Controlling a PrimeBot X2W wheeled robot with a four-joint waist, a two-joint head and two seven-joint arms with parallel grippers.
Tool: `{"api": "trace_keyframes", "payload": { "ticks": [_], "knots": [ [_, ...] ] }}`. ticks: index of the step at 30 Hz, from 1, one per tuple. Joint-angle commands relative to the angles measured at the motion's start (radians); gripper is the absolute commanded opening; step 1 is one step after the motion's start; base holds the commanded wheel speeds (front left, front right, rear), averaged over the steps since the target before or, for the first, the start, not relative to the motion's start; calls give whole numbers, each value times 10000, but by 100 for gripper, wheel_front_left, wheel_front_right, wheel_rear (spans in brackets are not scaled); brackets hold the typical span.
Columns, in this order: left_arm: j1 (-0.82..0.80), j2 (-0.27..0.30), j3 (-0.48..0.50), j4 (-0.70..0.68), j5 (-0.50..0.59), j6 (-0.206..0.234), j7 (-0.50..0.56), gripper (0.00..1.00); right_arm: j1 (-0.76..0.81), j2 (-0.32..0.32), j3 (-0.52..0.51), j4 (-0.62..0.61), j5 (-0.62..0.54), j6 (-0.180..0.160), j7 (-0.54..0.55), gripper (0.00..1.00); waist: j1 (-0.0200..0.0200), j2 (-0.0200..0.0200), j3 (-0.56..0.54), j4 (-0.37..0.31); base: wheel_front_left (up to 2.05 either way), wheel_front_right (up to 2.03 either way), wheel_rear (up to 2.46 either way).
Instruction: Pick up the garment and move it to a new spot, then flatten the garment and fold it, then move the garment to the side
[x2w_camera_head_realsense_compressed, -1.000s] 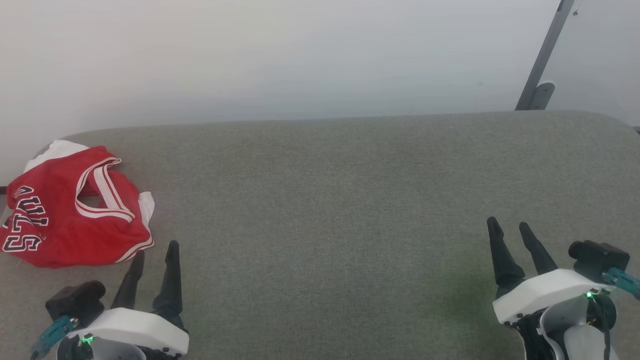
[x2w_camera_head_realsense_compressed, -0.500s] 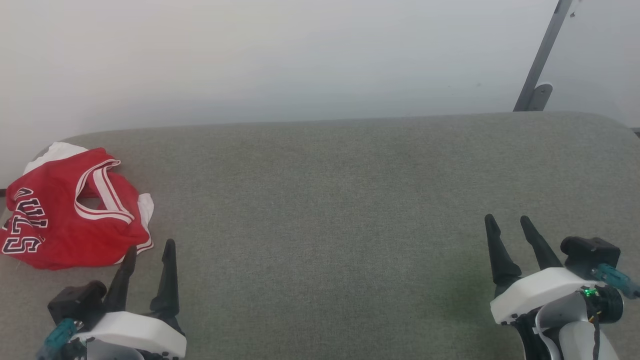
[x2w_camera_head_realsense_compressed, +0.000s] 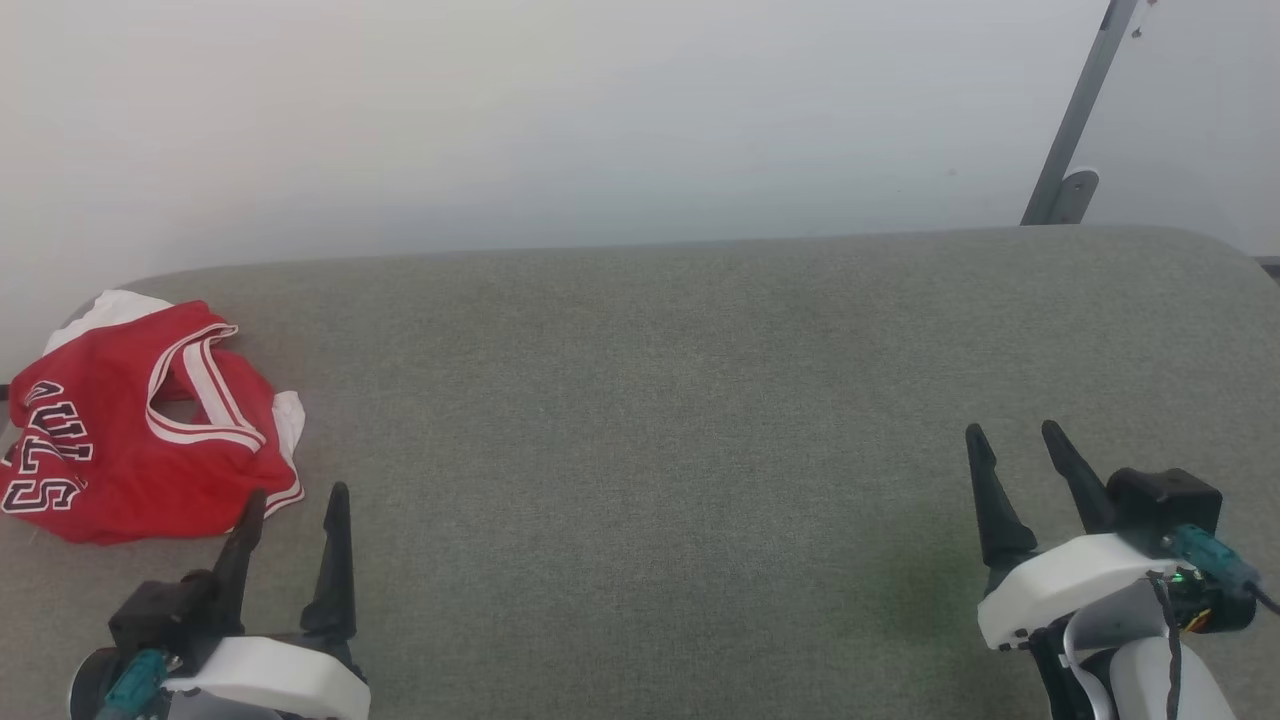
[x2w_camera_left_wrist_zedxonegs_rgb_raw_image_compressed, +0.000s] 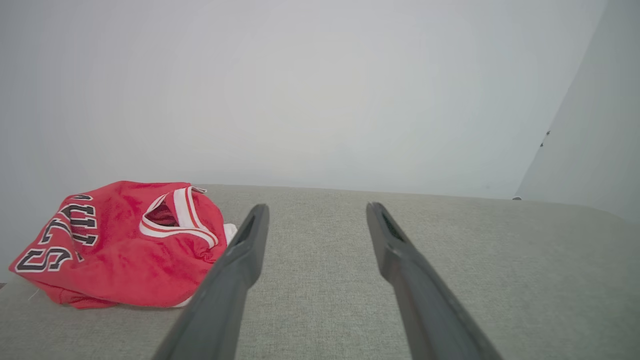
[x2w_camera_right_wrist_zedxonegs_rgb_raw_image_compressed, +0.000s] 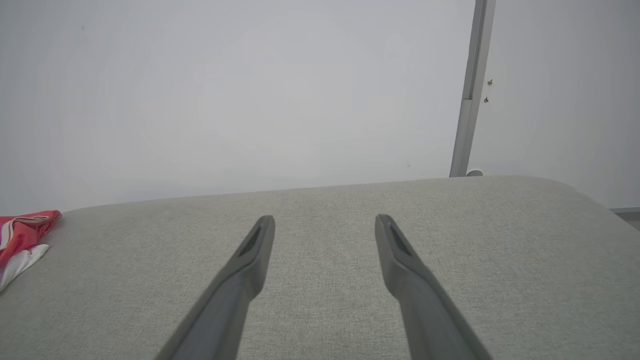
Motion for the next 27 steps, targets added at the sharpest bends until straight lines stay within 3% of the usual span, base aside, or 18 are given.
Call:
{"api": "trace_keyframes", "payload": {
  "ticks": [1, 27],
  "knots": [
    [129, 49, 34, -84, 250, -39, -85, 100, -154, -41, 17, -81, -262, 0, -78, 100, 0, -1, -7, -1, 0, 0, 0],
    [307, 18, 226, -256, 1764, -134, -442, 100, -146, -39, 61, -198, -1740, 0, -314, 100, 0, -1, -78, -7, 0, 0, 0]
  ]
}}
